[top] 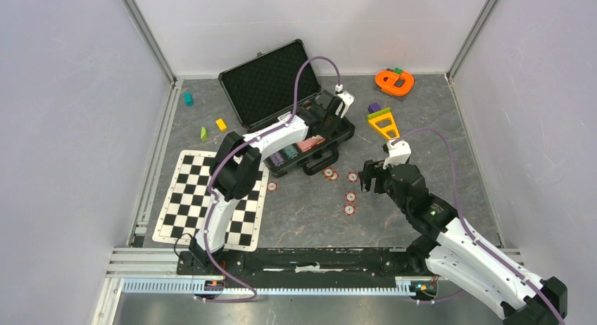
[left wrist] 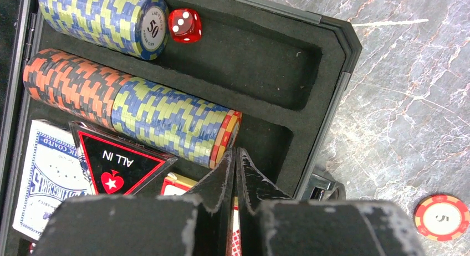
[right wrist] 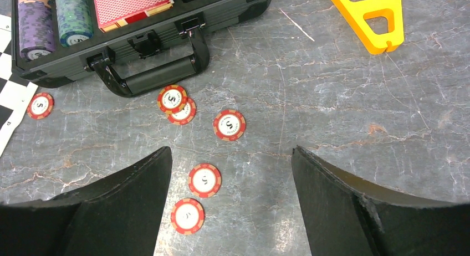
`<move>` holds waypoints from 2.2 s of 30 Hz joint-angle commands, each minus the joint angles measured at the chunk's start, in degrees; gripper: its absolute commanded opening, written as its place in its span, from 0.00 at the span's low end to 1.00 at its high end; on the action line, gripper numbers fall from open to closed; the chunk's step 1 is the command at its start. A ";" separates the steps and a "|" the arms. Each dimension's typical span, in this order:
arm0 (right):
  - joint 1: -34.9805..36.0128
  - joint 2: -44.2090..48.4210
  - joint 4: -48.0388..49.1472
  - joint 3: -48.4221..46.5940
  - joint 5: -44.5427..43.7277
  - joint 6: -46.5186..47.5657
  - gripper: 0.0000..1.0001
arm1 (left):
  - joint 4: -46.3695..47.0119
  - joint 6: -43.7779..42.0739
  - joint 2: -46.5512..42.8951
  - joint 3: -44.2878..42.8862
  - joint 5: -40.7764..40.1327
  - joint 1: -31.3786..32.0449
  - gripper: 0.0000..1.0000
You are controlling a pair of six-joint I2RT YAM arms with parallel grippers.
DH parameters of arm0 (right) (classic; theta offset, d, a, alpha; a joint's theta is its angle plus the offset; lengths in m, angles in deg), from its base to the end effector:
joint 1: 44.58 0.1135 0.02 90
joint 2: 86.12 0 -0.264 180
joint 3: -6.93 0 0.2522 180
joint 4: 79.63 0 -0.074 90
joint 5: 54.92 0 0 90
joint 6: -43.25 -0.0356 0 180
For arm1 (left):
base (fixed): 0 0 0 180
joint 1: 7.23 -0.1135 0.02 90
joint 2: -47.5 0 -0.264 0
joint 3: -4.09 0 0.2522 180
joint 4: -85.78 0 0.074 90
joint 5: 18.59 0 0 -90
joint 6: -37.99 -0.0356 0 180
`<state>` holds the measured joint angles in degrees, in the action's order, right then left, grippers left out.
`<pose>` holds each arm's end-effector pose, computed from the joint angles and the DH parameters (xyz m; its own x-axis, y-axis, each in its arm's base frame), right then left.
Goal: Pack up texas hold em set
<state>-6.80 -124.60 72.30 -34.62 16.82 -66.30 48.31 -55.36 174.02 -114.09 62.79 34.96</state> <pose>0.1356 0.0910 0.2457 -0.4343 0.0654 -0.8984 -0.2250 0.9579 0.1785 0.3761 -0.3337 0.2108 -0.4961 0.5276 -0.6896 0.6166 0.7732 0.1480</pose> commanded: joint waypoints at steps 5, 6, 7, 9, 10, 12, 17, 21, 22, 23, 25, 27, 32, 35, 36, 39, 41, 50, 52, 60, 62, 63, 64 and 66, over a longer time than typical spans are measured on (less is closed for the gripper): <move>-0.03 -0.27 1.63 -2.43 -1.02 0.88 0.85 | 3.89 2.74 -2.64 1.67 0.67 -0.80 0.10; -0.02 -0.58 1.64 -2.57 -0.87 0.91 0.85 | 4.08 2.74 -3.20 2.16 1.52 -0.80 0.12; -0.04 -0.96 1.55 -2.68 -0.73 0.96 0.85 | 4.19 2.78 -3.77 2.48 2.22 -0.80 0.13; -0.07 -1.64 1.33 -3.01 -0.44 1.06 0.88 | 4.19 4.49 -4.83 3.09 2.91 -0.80 0.15; -0.07 -2.00 1.14 -3.21 -0.28 1.09 0.89 | 4.19 4.51 -5.31 3.29 2.95 -0.80 0.16; -0.04 -3.08 0.58 -3.65 0.03 1.18 0.91 | 4.24 4.52 -6.13 3.74 3.00 -0.80 0.18; -0.08 -7.80 -1.21 -4.82 0.88 1.20 0.93 | 4.02 4.91 -7.97 4.86 3.93 -0.80 0.18; -0.07 -14.27 -3.64 -6.38 1.08 0.88 0.91 | 3.94 5.68 -10.14 6.10 5.43 -0.75 0.19; -0.07 -15.59 -3.88 -6.57 1.25 0.79 0.90 | 3.93 5.77 -10.77 6.39 5.55 -0.80 0.19; -0.07 -16.83 -3.84 -6.70 1.66 0.82 0.89 | 3.93 5.82 -11.35 6.82 5.61 -0.80 0.19; -0.10 -19.08 -4.11 -7.37 2.10 0.76 0.86 | 3.73 5.95 -12.74 7.82 5.71 -0.80 0.20; -0.14 -21.46 -4.66 -8.41 2.87 1.02 0.85 | 3.65 6.29 -14.58 9.25 5.65 -0.80 0.20; -0.16 -25.98 -5.57 -11.00 5.33 2.17 0.81 | 3.66 8.23 -21.97 16.56 4.73 -0.80 0.25; -0.16 -25.72 -4.75 -10.77 5.24 2.67 0.81 | 3.66 10.64 -29.33 24.65 1.91 -0.80 0.36; -0.16 -25.36 -4.22 -10.42 5.05 2.68 0.81 | 3.51 11.91 -31.89 27.49 0.52 -0.80 0.44; -0.20 -23.93 -2.58 -9.19 5.05 2.67 0.81 | 3.49 16.57 -41.46 38.04 -4.52 -0.71 0.68; -0.18 -22.98 -1.61 -8.34 5.25 2.41 0.81 | 3.14 20.75 -47.92 45.00 -7.92 -0.71 0.96; -0.14 -19.71 0.54 -6.15 5.91 1.98 0.81 | 4.36 33.12 -65.64 65.85 -10.96 -0.80 0.99; -0.16 -19.19 0.46 -5.90 6.18 1.87 0.81 | 6.45 33.26 -65.98 68.01 -6.50 -0.84 0.90; -0.16 -16.66 0.40 -4.17 5.95 1.06 0.81 | 8.06 33.15 -56.35 66.63 1.21 -0.80 0.67; -0.21 -16.24 0.31 -3.79 5.90 0.99 0.81 | 8.86 32.43 -54.62 66.16 1.24 -0.80 0.65; -0.16 -16.12 0.26 -3.69 5.86 0.93 0.81 | 8.94 32.01 -53.95 65.83 0.82 -0.80 0.64; -0.12 -15.99 0.23 -3.59 5.77 0.87 0.81 | 8.94 31.81 -53.15 65.38 -0.18 -0.80 0.64; -0.14 -15.82 0.14 -3.50 5.75 0.84 0.81 | 9.40 31.58 -51.97 64.87 -2.68 -0.80 0.65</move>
<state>-6.82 -141.56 70.68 -38.56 22.61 -64.77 53.97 -24.15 120.36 -45.94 62.50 34.26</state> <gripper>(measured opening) 0.810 0.646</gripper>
